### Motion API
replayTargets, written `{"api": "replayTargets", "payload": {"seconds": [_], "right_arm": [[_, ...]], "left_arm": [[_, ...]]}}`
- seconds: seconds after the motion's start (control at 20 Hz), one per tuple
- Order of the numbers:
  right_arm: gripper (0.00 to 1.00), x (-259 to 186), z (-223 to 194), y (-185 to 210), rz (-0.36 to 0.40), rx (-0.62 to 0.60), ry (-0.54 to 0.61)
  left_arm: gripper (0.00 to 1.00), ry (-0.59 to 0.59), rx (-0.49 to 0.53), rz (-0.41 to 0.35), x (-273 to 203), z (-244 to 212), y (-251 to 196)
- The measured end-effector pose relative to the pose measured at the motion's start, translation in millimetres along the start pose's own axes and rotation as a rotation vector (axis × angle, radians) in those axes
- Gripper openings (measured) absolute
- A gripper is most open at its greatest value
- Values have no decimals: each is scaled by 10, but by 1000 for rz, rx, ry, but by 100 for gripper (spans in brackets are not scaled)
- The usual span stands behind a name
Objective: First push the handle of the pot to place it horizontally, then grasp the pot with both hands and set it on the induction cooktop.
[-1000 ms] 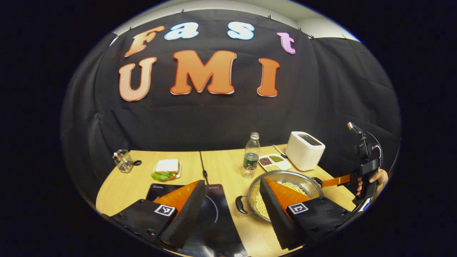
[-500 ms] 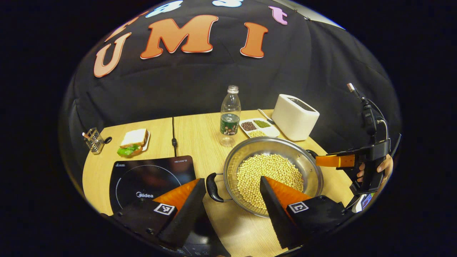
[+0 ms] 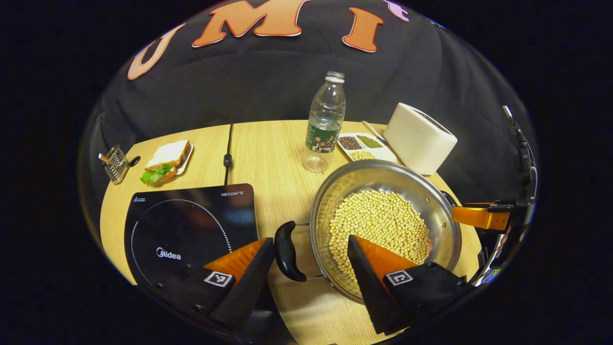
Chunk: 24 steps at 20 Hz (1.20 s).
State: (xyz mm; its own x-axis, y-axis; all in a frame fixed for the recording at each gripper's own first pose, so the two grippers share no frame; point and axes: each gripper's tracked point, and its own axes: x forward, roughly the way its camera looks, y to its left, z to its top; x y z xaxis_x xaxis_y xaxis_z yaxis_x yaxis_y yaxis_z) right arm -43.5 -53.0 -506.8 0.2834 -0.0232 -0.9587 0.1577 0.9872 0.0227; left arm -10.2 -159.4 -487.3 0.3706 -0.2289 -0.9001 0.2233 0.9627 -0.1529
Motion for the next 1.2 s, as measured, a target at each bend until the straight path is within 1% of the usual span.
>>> {"api": "replayTargets", "payload": {"seconds": [0.2, 0.3, 0.45, 0.55, 0.6, 0.7, 0.9, 1.05, 1.1, 1.15, 1.2], "right_arm": [[74, 66, -24, -45, -29, -24, 5], [75, 112, -20, -82, -55, -32, 3], [75, 133, -48, -134, -74, -29, 11], [75, 207, -74, -204, -107, -36, 21], [75, 236, -108, -219, -113, -37, 37], [75, 280, -106, -197, -103, -28, 48], [75, 402, -67, -237, -118, -32, 36], [75, 478, -95, -226, -126, -19, 33], [72, 495, -93, -217, -129, -28, 22], [75, 511, -86, -205, -132, -40, 11], [73, 508, -78, -204, -141, -49, 0]], "left_arm": [[97, -13, 41, 10, 112, 5, -30], [97, -16, 45, 11, 198, -3, -36], [97, -7, 46, 16, 348, -34, -37], [99, -10, 43, 35, 419, -50, -20], [97, -24, 51, 46, 440, -36, -20], [96, -33, 79, 65, 480, -45, -6], [96, -24, 101, 89, 585, -51, 19], [96, -35, 101, 109, 664, -38, 55], [94, -41, 97, 115, 674, -36, 64], [95, -45, 96, 122, 682, -23, 67], [94, -51, 97, 129, 699, -16, 77]]}}
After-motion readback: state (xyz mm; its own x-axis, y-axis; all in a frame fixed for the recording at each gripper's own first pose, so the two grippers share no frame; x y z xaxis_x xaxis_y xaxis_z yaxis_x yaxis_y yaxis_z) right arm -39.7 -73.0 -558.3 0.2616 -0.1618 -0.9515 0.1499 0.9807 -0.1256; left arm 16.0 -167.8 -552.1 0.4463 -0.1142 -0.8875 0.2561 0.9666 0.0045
